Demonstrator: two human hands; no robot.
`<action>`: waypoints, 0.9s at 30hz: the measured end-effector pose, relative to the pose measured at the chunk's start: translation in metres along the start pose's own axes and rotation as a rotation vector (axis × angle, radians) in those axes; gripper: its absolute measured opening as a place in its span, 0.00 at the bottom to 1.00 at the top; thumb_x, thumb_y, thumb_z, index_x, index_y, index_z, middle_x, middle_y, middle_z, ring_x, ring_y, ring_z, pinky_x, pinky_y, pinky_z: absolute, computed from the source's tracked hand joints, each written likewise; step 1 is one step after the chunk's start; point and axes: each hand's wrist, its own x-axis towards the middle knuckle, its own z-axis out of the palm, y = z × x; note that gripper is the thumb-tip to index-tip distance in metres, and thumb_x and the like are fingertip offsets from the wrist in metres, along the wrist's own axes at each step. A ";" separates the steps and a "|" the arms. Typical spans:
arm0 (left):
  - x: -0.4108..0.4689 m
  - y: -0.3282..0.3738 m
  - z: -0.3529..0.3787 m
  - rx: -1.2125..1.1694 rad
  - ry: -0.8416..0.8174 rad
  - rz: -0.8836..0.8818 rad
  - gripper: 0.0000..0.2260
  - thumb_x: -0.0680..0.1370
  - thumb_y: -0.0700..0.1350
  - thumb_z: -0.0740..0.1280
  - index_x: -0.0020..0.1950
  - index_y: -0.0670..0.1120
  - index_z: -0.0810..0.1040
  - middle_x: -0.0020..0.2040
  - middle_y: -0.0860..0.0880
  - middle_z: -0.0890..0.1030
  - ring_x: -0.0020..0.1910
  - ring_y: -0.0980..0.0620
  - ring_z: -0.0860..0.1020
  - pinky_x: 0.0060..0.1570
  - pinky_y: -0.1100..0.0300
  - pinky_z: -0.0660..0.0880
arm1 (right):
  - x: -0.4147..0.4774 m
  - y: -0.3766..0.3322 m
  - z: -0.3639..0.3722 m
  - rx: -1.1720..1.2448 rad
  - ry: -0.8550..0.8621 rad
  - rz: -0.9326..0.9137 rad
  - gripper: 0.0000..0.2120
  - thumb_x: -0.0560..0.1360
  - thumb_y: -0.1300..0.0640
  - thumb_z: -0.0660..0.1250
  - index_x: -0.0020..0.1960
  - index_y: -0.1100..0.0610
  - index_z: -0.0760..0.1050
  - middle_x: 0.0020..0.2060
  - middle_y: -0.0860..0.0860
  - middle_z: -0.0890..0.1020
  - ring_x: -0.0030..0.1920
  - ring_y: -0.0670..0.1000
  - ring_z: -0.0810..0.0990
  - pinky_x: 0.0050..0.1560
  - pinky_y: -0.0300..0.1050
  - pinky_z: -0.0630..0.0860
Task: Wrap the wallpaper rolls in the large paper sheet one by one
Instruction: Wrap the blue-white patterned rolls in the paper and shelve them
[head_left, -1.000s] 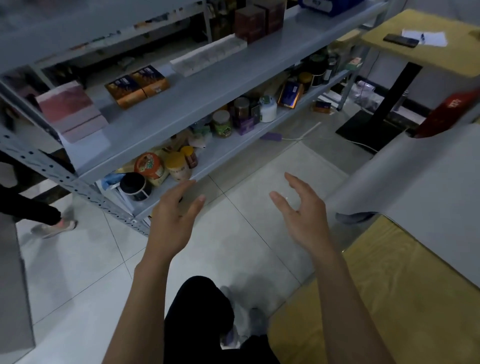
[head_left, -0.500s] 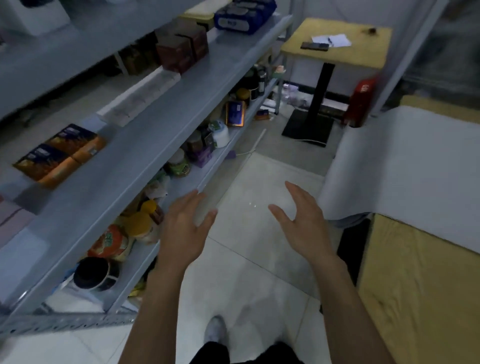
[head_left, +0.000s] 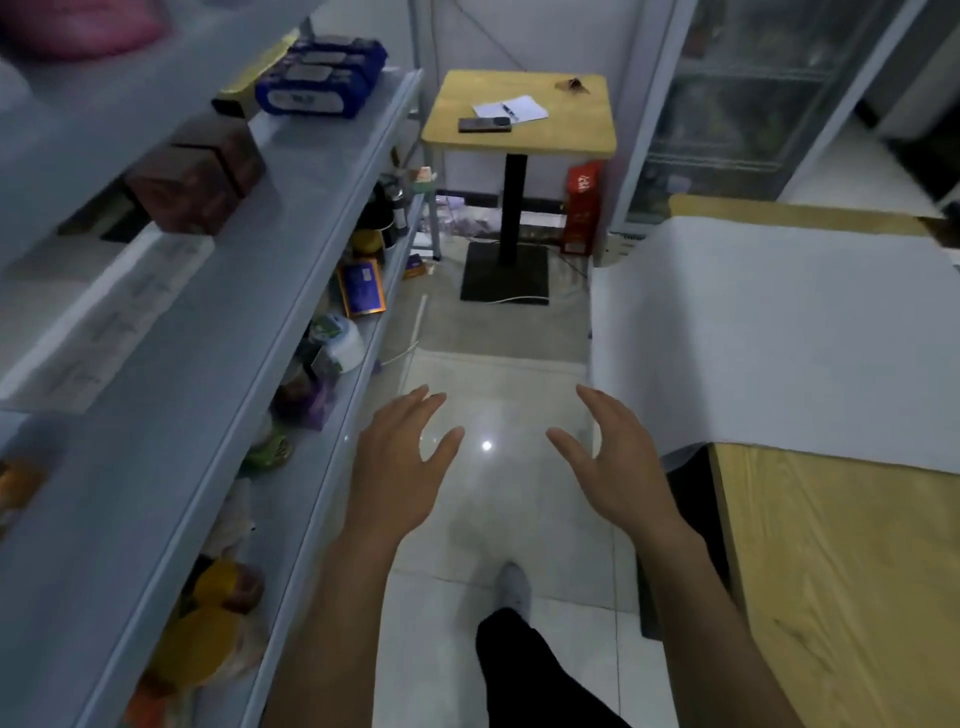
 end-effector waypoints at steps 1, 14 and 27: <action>0.021 0.001 0.008 -0.005 -0.024 0.018 0.25 0.75 0.62 0.60 0.68 0.51 0.74 0.69 0.52 0.72 0.70 0.53 0.67 0.70 0.54 0.63 | 0.014 0.006 -0.001 -0.004 0.015 0.023 0.32 0.77 0.42 0.63 0.76 0.53 0.60 0.74 0.50 0.65 0.73 0.49 0.61 0.74 0.49 0.58; 0.268 0.061 0.099 -0.018 -0.285 0.279 0.21 0.78 0.55 0.64 0.70 0.51 0.71 0.73 0.52 0.68 0.72 0.52 0.64 0.71 0.51 0.62 | 0.192 0.052 -0.037 0.016 0.186 0.284 0.32 0.78 0.42 0.61 0.77 0.52 0.56 0.75 0.50 0.61 0.75 0.50 0.58 0.75 0.47 0.55; 0.465 0.053 0.178 0.037 -0.720 0.685 0.23 0.79 0.55 0.64 0.73 0.52 0.67 0.75 0.51 0.63 0.73 0.51 0.60 0.71 0.49 0.60 | 0.304 0.062 0.010 0.082 0.453 0.761 0.31 0.78 0.44 0.63 0.75 0.56 0.60 0.74 0.54 0.64 0.74 0.54 0.61 0.73 0.48 0.57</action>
